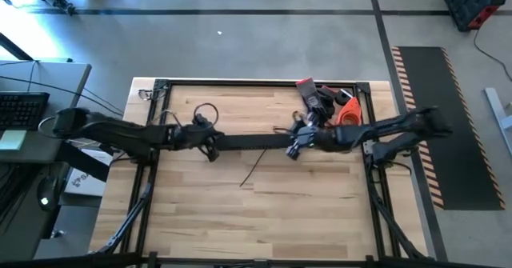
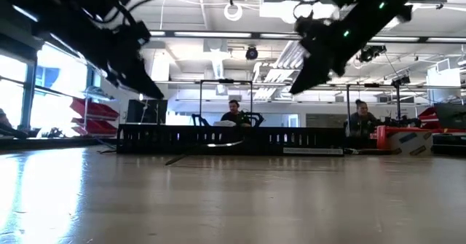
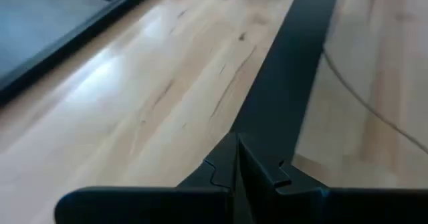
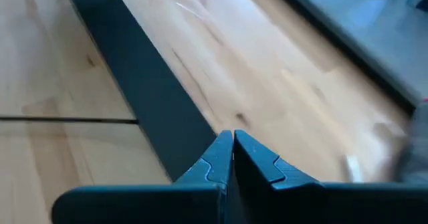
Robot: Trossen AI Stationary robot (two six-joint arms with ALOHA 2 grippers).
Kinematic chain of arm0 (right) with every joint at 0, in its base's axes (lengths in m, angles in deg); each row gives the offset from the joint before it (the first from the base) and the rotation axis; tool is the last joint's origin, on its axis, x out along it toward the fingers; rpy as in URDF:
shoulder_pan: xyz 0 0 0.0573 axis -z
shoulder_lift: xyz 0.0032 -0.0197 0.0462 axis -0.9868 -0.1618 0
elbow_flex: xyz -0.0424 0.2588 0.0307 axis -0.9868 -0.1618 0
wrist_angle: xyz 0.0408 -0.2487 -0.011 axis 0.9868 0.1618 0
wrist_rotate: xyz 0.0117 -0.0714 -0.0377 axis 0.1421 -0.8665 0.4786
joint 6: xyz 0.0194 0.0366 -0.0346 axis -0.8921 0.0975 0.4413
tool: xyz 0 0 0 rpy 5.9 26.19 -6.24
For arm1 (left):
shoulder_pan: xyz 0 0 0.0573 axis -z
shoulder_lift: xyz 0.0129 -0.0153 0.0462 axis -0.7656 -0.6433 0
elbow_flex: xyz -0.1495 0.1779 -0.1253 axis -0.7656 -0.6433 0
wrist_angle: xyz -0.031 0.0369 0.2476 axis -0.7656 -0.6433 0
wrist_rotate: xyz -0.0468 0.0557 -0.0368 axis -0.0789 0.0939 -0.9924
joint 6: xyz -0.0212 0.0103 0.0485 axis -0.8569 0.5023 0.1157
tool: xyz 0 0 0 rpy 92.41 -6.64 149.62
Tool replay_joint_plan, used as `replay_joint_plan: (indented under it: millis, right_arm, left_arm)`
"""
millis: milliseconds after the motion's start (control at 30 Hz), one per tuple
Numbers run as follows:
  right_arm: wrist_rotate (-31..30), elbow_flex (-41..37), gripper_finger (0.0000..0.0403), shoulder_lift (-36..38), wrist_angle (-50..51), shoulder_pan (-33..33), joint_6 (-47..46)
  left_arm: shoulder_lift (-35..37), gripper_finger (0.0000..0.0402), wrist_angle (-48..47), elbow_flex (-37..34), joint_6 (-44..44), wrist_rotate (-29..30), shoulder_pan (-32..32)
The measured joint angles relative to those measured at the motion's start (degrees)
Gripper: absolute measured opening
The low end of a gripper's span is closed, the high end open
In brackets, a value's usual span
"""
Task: Ziptie cables
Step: Return to Home Position
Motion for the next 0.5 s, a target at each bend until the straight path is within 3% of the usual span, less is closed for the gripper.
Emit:
replay_joint_plan:
  millis: [267,400,500]
  right_arm:
    - [6.4,0.0,0.0,25.3,18.9,3.3,7.3]
    - [21.4,0.0,0.0,35.1,22.8,7.8,9.5]
    - [35.8,-3.2,0.0,39.8,18.0,10.2,12.6]
  left_arm:
    - [26.2,0.0,-23.4,3.3,1.2,-0.3,-3.1]
    - [40.8,0.0,-31.9,2.2,-3.1,-0.8,-5.7]
    - [50.8,0.0,-33.4,-0.1,-4.9,-3.8,-6.5]
